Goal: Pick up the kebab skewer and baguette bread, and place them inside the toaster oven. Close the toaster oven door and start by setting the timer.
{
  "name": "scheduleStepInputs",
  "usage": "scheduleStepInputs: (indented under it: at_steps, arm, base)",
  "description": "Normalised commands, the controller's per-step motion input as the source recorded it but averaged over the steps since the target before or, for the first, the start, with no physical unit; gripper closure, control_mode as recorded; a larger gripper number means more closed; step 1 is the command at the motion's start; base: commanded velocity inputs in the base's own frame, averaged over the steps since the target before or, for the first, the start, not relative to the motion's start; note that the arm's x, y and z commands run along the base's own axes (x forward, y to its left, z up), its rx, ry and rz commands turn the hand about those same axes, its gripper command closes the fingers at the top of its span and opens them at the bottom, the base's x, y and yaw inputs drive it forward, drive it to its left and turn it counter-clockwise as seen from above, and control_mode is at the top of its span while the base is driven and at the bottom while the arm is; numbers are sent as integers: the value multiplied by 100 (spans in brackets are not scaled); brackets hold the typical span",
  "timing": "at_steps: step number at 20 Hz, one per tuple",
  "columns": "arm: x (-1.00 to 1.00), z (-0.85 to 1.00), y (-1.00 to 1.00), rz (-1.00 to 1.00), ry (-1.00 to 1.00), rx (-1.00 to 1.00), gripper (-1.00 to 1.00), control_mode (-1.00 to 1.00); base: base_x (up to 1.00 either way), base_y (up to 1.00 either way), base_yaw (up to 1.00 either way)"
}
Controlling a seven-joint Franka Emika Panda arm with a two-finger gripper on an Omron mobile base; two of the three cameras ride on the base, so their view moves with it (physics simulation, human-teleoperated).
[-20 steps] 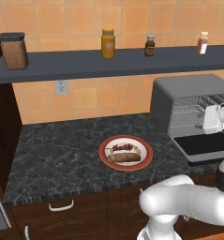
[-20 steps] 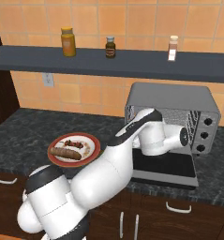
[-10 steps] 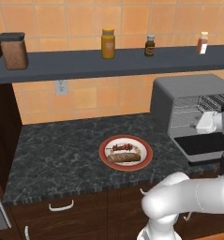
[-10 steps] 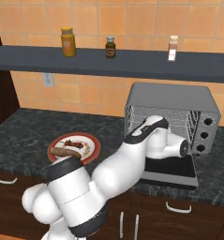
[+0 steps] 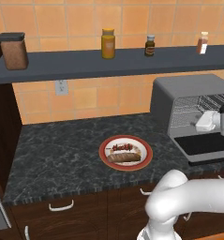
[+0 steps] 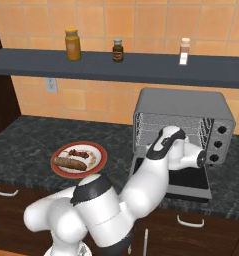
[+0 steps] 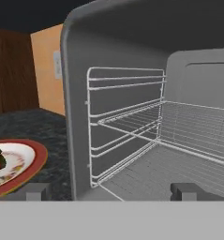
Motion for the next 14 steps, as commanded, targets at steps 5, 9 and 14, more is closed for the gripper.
scheduleStepInputs:
  at_steps: [5,9,14]
  arm:
    - [48,-20,-1,0,0,0,-100,-100]
    - [31,-36,-2,-5,0,1,-100,-100]
    - [37,-15,-12,-7,0,0,-100,-100]
  base:
    - [0,0,0]
    - [0,0,0]
    - [0,0,0]
